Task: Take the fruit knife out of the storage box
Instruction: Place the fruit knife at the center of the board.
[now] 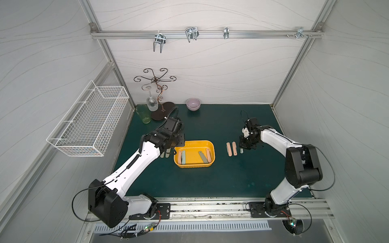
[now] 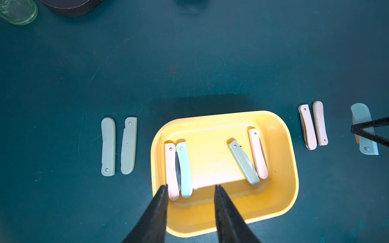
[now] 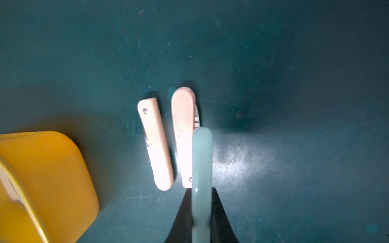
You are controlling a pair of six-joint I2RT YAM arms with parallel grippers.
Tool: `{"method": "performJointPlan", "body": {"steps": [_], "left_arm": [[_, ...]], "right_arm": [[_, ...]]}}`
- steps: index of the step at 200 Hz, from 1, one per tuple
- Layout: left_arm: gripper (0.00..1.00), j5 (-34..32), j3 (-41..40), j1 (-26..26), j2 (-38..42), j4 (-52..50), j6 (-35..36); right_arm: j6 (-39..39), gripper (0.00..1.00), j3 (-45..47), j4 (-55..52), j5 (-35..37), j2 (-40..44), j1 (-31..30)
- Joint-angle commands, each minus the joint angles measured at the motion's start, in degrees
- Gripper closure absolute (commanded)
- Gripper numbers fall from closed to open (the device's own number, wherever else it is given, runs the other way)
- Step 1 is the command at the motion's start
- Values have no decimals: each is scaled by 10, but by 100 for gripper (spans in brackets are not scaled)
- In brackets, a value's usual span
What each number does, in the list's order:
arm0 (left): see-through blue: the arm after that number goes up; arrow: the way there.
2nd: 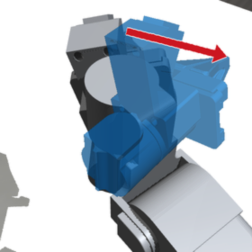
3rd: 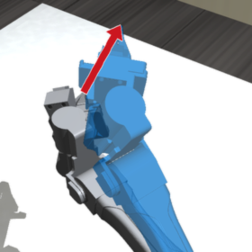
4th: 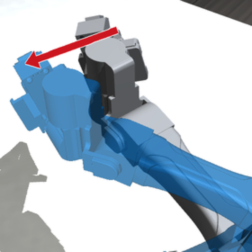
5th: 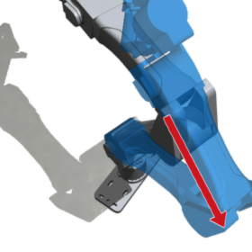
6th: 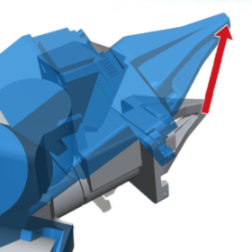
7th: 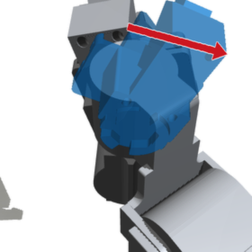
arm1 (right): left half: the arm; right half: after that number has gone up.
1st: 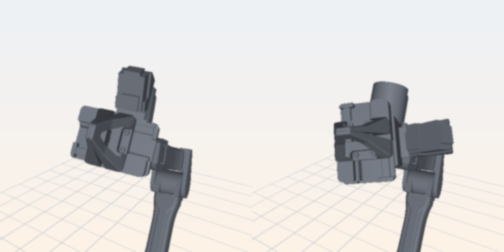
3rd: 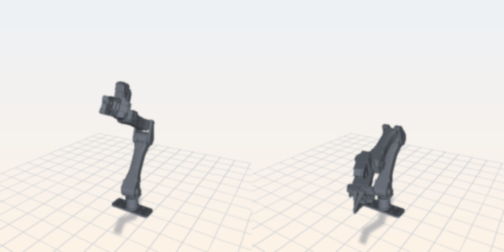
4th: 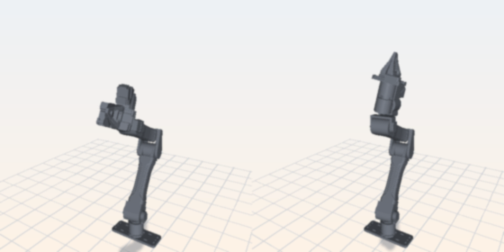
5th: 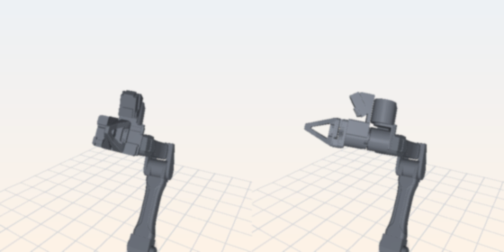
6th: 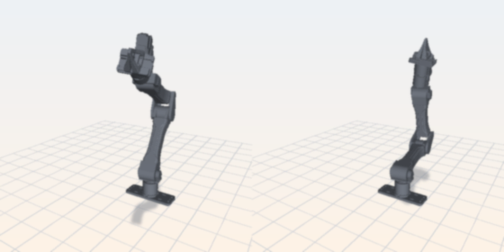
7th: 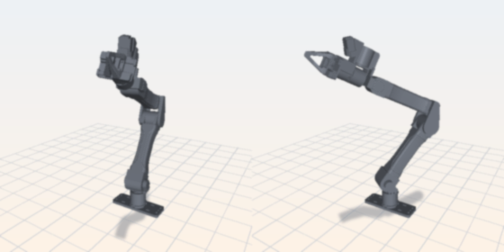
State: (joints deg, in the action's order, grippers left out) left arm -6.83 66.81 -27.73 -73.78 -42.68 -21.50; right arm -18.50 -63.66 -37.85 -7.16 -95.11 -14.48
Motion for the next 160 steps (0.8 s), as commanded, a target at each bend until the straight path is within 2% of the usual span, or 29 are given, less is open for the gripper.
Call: {"method": "performJointPlan", "body": {"steps": [1, 36, 87, 160], "left_arm": [[61, 6, 25, -2, -4, 2, 7], [61, 9, 19, -2, -2, 6, 6], [61, 10, 25, -2, -5, 8, 8], [60, 4, 31, -2, -13, 7, 8]], "right_arm": [[10, 100, 2, 3, -2, -8, 4], [10, 100, 19, 24, 0, -22, 6], [27, 100, -4, 41, 12, -71, 11], [48, 100, -30, 41, -12, -113, 25]]}}
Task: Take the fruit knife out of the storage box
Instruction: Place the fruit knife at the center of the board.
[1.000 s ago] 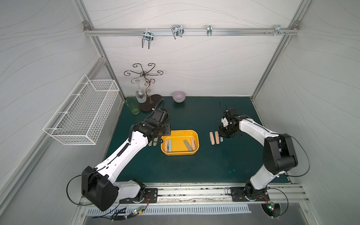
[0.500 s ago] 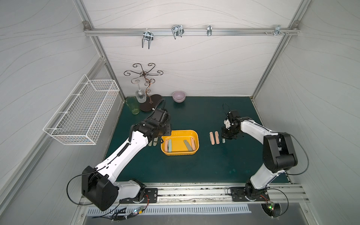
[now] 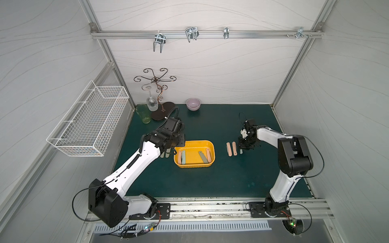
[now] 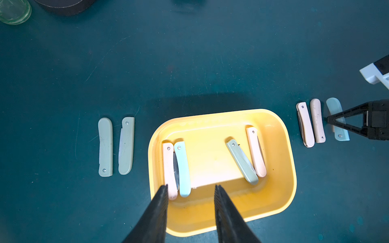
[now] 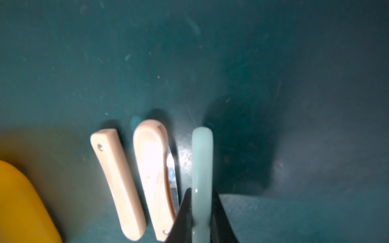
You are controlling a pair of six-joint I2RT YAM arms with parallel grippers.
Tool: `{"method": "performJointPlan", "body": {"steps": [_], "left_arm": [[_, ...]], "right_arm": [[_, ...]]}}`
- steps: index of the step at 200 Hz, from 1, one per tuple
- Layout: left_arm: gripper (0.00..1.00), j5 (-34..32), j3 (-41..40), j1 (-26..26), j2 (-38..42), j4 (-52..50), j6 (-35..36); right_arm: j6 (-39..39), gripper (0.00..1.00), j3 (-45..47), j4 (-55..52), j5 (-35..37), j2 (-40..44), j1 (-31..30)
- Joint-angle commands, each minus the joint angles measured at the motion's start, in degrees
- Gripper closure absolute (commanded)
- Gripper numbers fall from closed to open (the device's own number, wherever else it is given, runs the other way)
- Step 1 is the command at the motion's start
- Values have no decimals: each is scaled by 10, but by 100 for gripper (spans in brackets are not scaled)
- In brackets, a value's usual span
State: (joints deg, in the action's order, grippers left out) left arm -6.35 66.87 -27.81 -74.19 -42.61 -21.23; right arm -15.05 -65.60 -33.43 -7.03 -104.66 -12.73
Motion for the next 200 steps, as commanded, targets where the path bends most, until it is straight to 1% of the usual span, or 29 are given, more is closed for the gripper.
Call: {"method": "performJointPlan", "body": {"steps": [1, 42, 70, 78, 95, 102, 112, 125, 164, 200], "left_arm": [[60, -1, 30, -2, -9, 6, 5], [61, 1, 38, -1, -20, 9, 4], [60, 6, 45, -2, -30, 11, 3], [61, 6, 48, -2, -32, 11, 4], [61, 6, 52, -2, -35, 11, 5], [61, 6, 53, -3, -36, 11, 5], [61, 6, 54, -2, -37, 10, 5], [61, 6, 55, -2, -38, 10, 5], [61, 7, 56, -2, -39, 9, 5], [61, 11, 62, -2, -44, 9, 6]], "right_arm": [[13, 100, -11, -4, -14, -17, 8], [16, 100, 1, -5, -26, -12, 10], [16, 99, 7, -6, -21, -14, 12], [16, 95, 7, -7, -21, -14, 13], [15, 79, 8, -9, -13, -12, 14], [14, 74, 9, -10, -10, -11, 15], [14, 70, 8, -11, -7, -11, 15], [14, 67, 7, -13, -2, -11, 16], [10, 66, 5, -18, 19, -6, 17], [4, 69, 11, -18, 33, 9, 23]]}}
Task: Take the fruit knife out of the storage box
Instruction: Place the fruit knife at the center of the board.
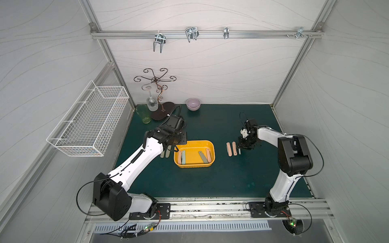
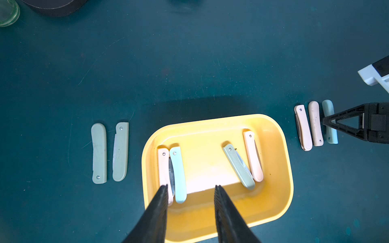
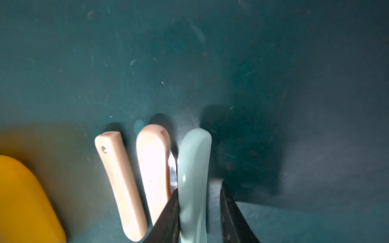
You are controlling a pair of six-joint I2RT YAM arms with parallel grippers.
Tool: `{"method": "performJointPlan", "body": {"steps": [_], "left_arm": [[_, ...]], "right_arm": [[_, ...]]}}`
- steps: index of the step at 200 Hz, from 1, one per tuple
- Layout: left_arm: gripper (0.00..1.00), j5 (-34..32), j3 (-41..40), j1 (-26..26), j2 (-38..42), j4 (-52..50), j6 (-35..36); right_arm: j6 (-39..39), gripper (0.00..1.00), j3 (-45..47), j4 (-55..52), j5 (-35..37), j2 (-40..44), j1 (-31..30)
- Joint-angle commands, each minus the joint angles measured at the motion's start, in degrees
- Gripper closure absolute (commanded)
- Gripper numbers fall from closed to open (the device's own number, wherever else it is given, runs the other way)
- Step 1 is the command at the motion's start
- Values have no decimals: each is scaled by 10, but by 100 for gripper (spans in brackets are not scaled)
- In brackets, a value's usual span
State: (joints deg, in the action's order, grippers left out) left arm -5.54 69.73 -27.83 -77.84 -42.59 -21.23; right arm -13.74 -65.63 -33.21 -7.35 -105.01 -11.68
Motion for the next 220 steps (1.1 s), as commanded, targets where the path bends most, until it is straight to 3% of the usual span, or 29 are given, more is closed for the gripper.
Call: {"method": "performJointPlan", "body": {"steps": [1, 23, 50, 101, 148, 220], "left_arm": [[61, 3, 33, -2, -8, 9, 6], [61, 4, 36, -2, -10, 9, 8], [61, 3, 36, -2, -11, 9, 9], [61, 4, 36, -2, -12, 10, 9], [61, 4, 37, -2, -13, 11, 7], [61, 5, 43, -6, -23, 14, 7]], "right_arm": [[-9, 69, 11, -21, 37, 13, 13], [-10, 73, 12, -22, 39, 17, 15], [-10, 86, 12, -25, 39, 10, 15], [-7, 85, 10, -26, 45, 7, 15], [0, 100, 14, -25, 30, 11, 7], [7, 100, 16, -23, 7, 24, 3]]}}
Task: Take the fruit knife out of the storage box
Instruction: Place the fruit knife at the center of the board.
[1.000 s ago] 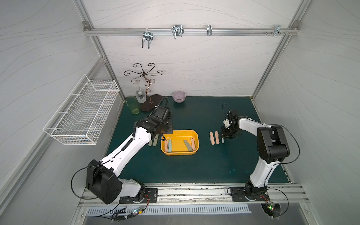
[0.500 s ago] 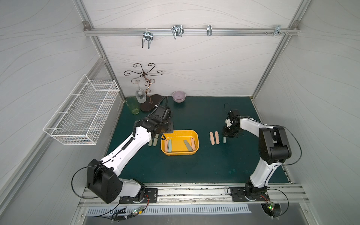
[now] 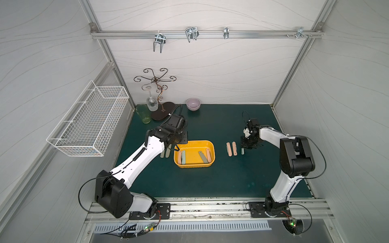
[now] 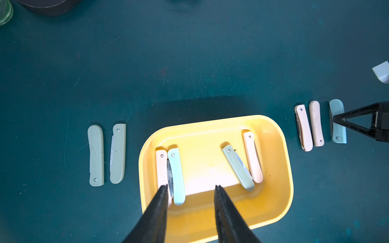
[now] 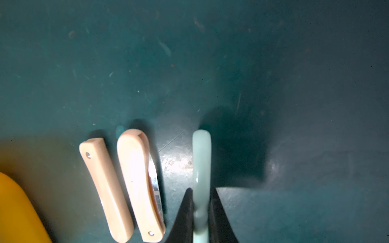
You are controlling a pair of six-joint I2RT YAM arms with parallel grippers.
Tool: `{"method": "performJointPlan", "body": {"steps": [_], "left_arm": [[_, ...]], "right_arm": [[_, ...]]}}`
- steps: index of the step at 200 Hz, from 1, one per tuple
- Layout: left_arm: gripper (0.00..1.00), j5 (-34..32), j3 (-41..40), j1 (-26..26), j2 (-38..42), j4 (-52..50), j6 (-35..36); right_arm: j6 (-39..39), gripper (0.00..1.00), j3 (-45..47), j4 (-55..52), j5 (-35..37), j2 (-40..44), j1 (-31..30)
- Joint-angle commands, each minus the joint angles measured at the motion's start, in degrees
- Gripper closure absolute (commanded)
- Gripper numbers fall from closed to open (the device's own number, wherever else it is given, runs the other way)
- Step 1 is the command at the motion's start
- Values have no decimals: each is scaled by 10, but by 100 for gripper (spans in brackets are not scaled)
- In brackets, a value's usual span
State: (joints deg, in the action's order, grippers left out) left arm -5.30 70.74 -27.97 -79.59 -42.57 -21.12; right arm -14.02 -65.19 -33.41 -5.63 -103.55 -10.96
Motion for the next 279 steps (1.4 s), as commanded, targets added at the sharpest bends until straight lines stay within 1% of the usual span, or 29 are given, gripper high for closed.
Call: {"method": "performJointPlan", "body": {"steps": [1, 51, 71, 111, 140, 147, 158, 171, 181, 200, 218, 233, 247, 249, 256, 259, 264, 267, 270, 273, 277, 279], "left_arm": [[61, 3, 33, -5, -6, 13, 6], [61, -1, 32, -6, -2, 13, 7], [61, 1, 32, -6, -4, 13, 7], [61, 2, 33, -7, -5, 14, 8], [61, 1, 32, -7, -4, 13, 9], [61, 1, 32, -7, -4, 13, 10], [61, 1, 31, -7, -3, 13, 10], [61, 2, 31, -7, -4, 14, 10], [61, 2, 32, -7, -5, 14, 9], [61, 2, 33, -7, -7, 14, 11], [61, 3, 35, -7, -8, 15, 11], [61, 6, 37, -7, -10, 15, 11], [61, 7, 37, -7, -12, 14, 12], [61, 8, 38, -7, -12, 14, 12], [61, 9, 38, -7, -12, 14, 12], [61, 9, 38, -7, -12, 14, 12], [61, 10, 37, -7, -12, 13, 13], [61, 11, 37, -7, -11, 13, 13], [61, 13, 37, -7, -11, 12, 14], [60, 13, 37, -8, -11, 12, 14], [60, 14, 36, -8, -10, 12, 14], [60, 15, 35, -9, -10, 11, 15]], "right_arm": [[10, 100, 12, -20, -11, 9, -4], [15, 100, 14, -7, -62, 30, -10], [19, 100, 11, -7, -68, 24, -9], [24, 100, 10, -15, -50, 5, -7], [24, 100, 6, -26, -22, -6, -5], [23, 95, 5, -27, -15, -6, -3], [22, 83, 3, -31, -7, -8, -2], [22, 75, 0, -33, 3, -8, -2], [20, 66, -1, -33, 8, -7, -2], [20, 59, -4, -34, 16, -6, -2], [19, 57, -4, -35, 26, 0, -2], [16, 51, -4, -35, 32, 5, -2], [14, 48, -5, -37, 32, 14, -3], [13, 46, -5, -37, 31, 16, -3], [8, 44, -4, -38, 31, 23, -4], [6, 40, -5, -38, 32, 27, -6], [4, 38, -5, -41, 33, 32, -8], [2, 34, -8, -42, 34, 35, -11], [2, 33, -9, -44, 37, 39, -13], [0, 27, -10, -47, 40, 43, -16], [-1, 25, -13, -51, 43, 47, -21], [-2, 22, -16, -53, 44, 50, -23]]}}
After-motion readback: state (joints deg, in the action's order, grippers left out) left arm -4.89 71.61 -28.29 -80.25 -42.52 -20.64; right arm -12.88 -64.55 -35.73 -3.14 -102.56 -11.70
